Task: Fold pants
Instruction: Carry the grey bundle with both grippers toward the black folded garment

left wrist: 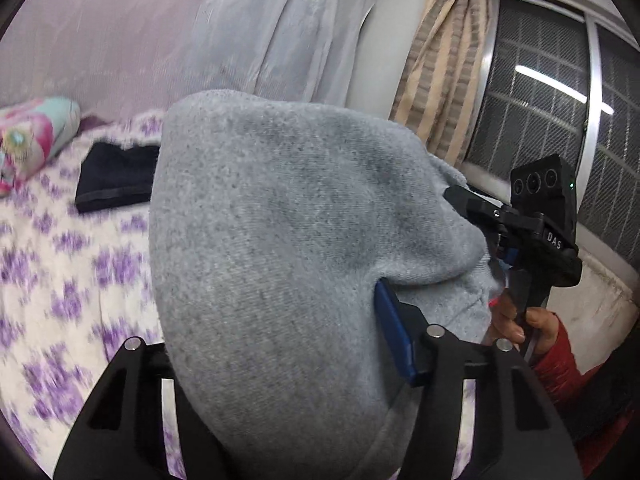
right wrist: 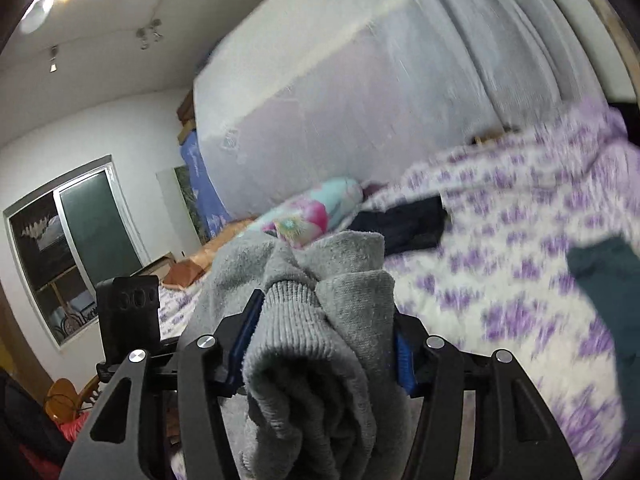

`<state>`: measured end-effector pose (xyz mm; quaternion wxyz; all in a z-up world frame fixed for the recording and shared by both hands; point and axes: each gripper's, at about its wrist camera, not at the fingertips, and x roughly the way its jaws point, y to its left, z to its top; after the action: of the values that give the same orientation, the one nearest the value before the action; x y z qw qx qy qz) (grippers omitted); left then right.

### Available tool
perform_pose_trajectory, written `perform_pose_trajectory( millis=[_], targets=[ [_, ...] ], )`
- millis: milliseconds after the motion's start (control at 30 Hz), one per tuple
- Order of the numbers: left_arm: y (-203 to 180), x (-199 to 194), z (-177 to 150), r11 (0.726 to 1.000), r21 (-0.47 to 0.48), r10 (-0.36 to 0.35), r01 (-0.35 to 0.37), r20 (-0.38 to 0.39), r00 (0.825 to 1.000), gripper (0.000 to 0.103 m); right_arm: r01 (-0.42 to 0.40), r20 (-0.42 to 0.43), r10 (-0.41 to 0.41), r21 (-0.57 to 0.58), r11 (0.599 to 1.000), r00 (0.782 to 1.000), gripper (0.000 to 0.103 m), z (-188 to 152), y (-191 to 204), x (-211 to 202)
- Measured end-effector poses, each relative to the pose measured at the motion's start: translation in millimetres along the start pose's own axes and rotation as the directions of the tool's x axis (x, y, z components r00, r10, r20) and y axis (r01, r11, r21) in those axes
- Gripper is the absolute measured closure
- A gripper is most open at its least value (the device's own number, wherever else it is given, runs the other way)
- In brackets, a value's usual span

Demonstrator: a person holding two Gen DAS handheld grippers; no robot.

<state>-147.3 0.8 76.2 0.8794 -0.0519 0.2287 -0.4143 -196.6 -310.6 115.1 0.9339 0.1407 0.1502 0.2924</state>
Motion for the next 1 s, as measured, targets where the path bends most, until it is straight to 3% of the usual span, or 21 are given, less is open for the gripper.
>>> perform_pose_trajectory(
  millis=[100, 267, 333, 500, 633, 767, 1000],
  targets=[
    [-0.1, -7.7, 36.5, 0.998, 0.054, 0.013, -0.016, 0.051, 0.999, 0.047, -0.009, 0.046, 0.011, -0.043, 0.999, 0.999, 0.046, 40.9, 10.5, 5.2],
    [8.2, -26.2, 131.8, 0.986, 0.150, 0.053, -0.080, 0.176, 0.983, 0.047, -0.028, 0.161, 0.049, -0.131, 0.991, 0.986, 0.046, 128.4, 31.8, 28.5],
    [18.2, -28.3, 169.1, 0.981, 0.158, 0.076, -0.110, 0.204, 0.976, 0.047, -0.025, 0.192, 0.051, -0.133, 0.991, 0.980, 0.046, 154.4, 34.6, 44.1],
    [51.5, -14.6, 222.8, 0.974, 0.137, 0.147, -0.183, 0.235, 0.961, 0.046, -0.004, 0.255, 0.025, -0.082, 0.997, 0.967, 0.046, 207.2, 21.1, 111.8],
    [94.6, 18.7, 232.3, 0.963, 0.095, 0.226, -0.252, 0.227, 0.947, 0.046, 0.026, 0.233, -0.019, -0.027, 0.999, 0.972, 0.046, 212.6, -2.3, 180.5],
    [160.3, 67.9, 215.4, 0.957, 0.011, 0.283, -0.289, 0.167, 0.944, 0.046, 0.062, 0.137, -0.065, 0.025, 0.998, 0.988, 0.046, 189.9, -46.1, 262.0],
    [253.7, 135.3, 179.8, 0.951, -0.150, 0.283, -0.270, 0.073, 0.956, 0.047, 0.122, -0.039, -0.120, 0.049, 0.991, 0.992, 0.046, 157.5, -107.2, 365.6]
  ],
)
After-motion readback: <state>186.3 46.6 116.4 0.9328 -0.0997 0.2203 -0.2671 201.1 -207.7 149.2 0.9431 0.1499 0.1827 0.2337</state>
